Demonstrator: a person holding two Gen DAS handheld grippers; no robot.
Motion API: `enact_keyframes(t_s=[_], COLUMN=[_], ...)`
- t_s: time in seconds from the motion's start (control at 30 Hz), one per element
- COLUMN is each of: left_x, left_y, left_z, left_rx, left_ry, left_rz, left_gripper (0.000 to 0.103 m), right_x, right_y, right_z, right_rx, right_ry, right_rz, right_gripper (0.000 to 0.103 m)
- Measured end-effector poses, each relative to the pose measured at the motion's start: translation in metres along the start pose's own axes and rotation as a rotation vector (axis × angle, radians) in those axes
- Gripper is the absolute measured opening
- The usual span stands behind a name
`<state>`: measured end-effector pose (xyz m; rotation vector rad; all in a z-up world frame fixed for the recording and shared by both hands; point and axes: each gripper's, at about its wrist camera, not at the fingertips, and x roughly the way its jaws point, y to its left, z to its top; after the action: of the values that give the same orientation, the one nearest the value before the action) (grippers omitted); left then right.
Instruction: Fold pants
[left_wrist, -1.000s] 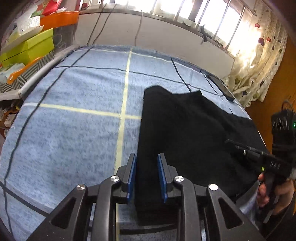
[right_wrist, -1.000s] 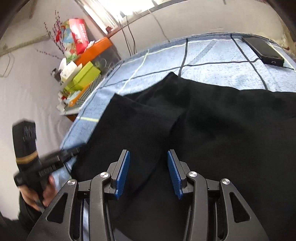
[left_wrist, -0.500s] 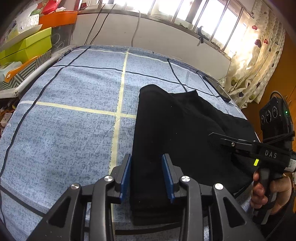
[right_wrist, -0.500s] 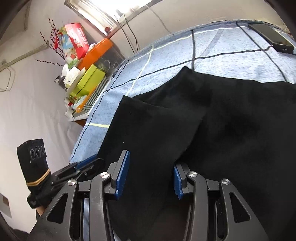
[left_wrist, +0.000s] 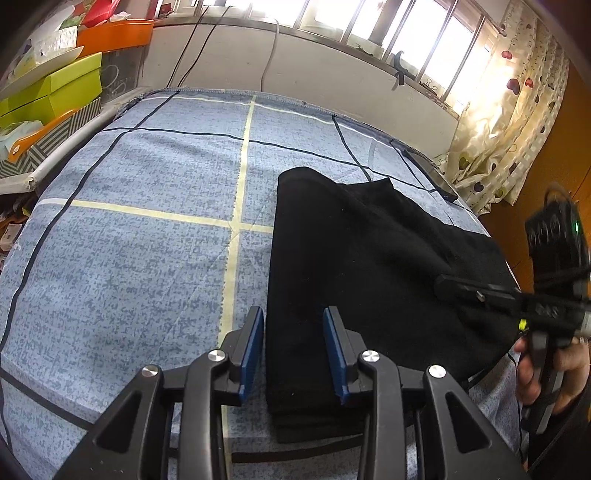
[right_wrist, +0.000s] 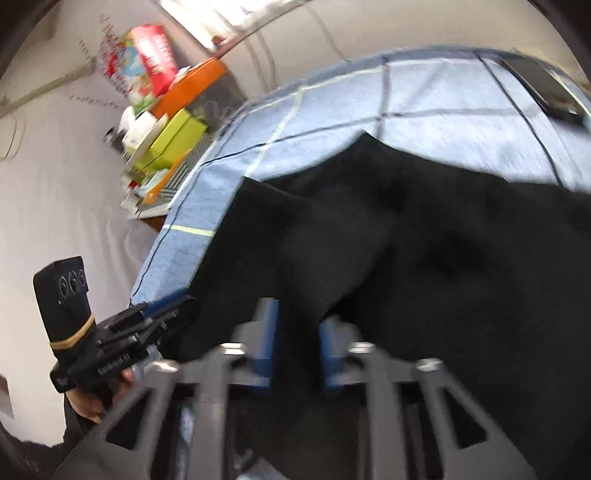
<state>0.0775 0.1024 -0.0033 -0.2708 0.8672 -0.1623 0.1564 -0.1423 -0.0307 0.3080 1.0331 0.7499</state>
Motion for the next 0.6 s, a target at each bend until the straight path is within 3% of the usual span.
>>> enact_keyframes(t_s=[0.1,0.3,0.33,0.37,0.4,0.6], left_x=[0.000,0.001,0.001,0.001,0.001,-0.002], left_y=[-0.003,-0.005,-0.005,-0.005,-0.006,-0.006], left_z=[-0.001,-0.001,-0.001,-0.001,-0.001,-0.002], left_rx=[0.012,0.008,0.008,0.009,0.010,0.006], left_ry=[-0.001,-0.004,-0.002,-0.001,0.001,0.012], left_rz=[0.010,0.014,0.015,0.017,0.018,-0.001], left_gripper=[0.036,0.036,0.036,0.036,0.036,0.036], right_x=[-0.005,0.015,0.019,0.026,0.031,0.001], right_y=[-0.005,0.010,0.012,0.012,0.010,0.024], right_z=[-0.007,0.004,0.007,0.010,0.011,0.035], right_rx=[0.053,0.012,0.006,0.001,0.007,-0.085], right_ry=[-0.036,-0.025,-0.013,0.012,0.021,-0.042], right_rz=[0.012,0.032,0.033,0.024,0.037,0.046], right_gripper=[0.040,0.039,0.035,0.007,0.003,0.003])
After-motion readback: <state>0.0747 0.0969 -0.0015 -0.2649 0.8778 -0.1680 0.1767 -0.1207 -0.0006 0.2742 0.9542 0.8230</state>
